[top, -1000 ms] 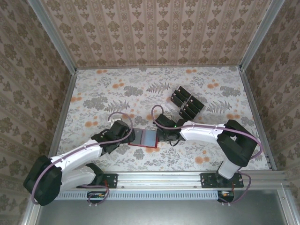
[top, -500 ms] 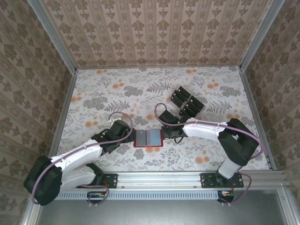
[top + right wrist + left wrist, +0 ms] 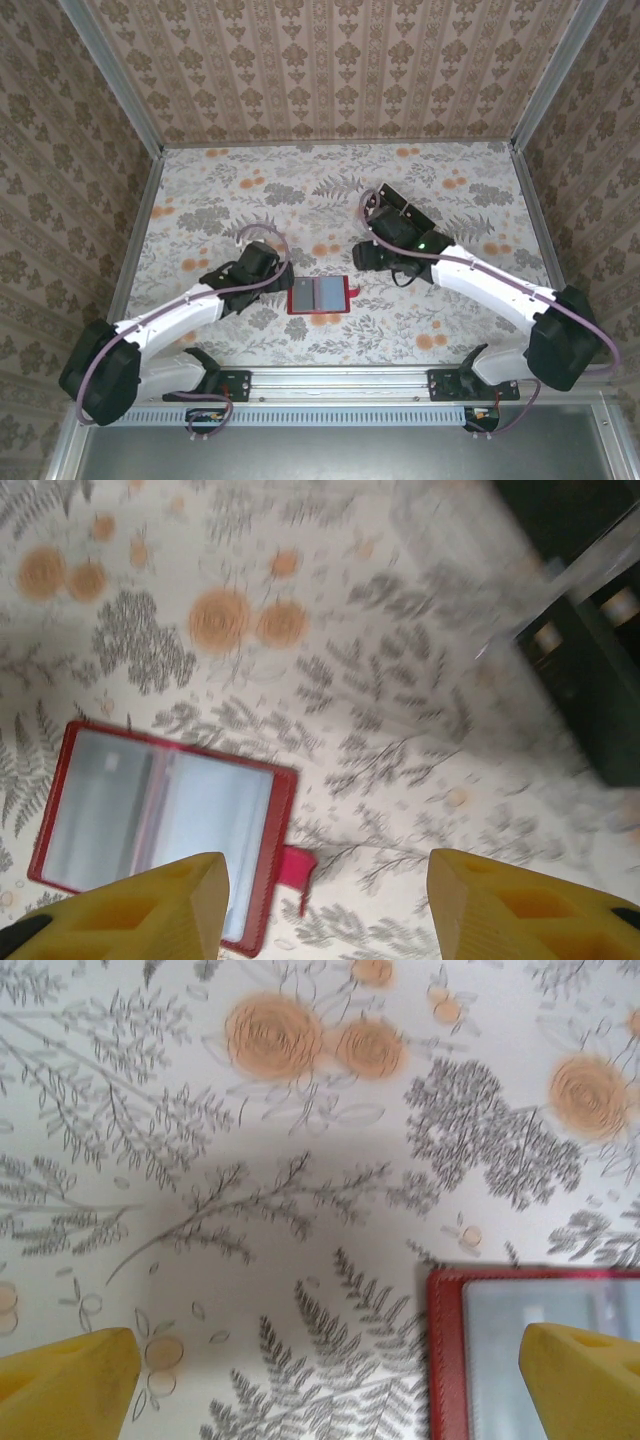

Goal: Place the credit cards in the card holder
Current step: Pick up the credit card from the storage box.

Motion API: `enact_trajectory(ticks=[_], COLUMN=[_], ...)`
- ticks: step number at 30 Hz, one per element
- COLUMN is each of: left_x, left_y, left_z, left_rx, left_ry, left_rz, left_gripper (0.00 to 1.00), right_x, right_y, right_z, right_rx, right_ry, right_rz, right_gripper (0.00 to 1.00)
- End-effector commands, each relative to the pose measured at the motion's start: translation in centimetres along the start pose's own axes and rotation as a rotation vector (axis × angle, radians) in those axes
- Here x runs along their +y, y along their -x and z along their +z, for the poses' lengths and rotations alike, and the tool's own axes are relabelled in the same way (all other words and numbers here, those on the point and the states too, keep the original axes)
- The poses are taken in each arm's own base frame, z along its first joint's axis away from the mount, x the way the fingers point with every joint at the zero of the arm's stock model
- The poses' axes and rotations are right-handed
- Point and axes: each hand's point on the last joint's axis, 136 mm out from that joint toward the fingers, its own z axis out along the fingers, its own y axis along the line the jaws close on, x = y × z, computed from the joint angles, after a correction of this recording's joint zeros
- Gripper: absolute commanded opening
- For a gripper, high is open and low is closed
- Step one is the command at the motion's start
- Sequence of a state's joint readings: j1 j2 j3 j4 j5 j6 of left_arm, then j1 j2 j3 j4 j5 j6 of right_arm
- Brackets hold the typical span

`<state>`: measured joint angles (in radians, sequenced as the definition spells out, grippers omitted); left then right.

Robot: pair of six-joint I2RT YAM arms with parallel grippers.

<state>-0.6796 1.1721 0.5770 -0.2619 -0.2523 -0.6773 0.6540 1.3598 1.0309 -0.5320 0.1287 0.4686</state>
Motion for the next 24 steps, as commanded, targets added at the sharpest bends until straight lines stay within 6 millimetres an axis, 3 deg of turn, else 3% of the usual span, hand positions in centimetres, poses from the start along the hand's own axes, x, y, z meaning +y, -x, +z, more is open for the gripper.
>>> enact_trajectory(ticks=[1,7,24], left_x=[0.5,0.9,0.2], left_y=[0.4,1.4,3.5], left_z=[0.4,1.0,0.5], left_rx=[0.040,0.064,-0.015], left_ry=[0.026,0.037,-0.014], left_rz=[0.041,0.023,-0.010], left_gripper=[1.00,1.00,1.00], right_x=[-3.0,-5.7,-8.4], right_y=[0.0,0.9,1.1], right_z=[-0.4,1.8,6.4], right_rx=[0.065,0.127,0.230], right_ry=[-0.105,-0.264,-0.441], right_rz=[-0.106,-0.197,-0.306], right_gripper=[0.57,0.56,0.53])
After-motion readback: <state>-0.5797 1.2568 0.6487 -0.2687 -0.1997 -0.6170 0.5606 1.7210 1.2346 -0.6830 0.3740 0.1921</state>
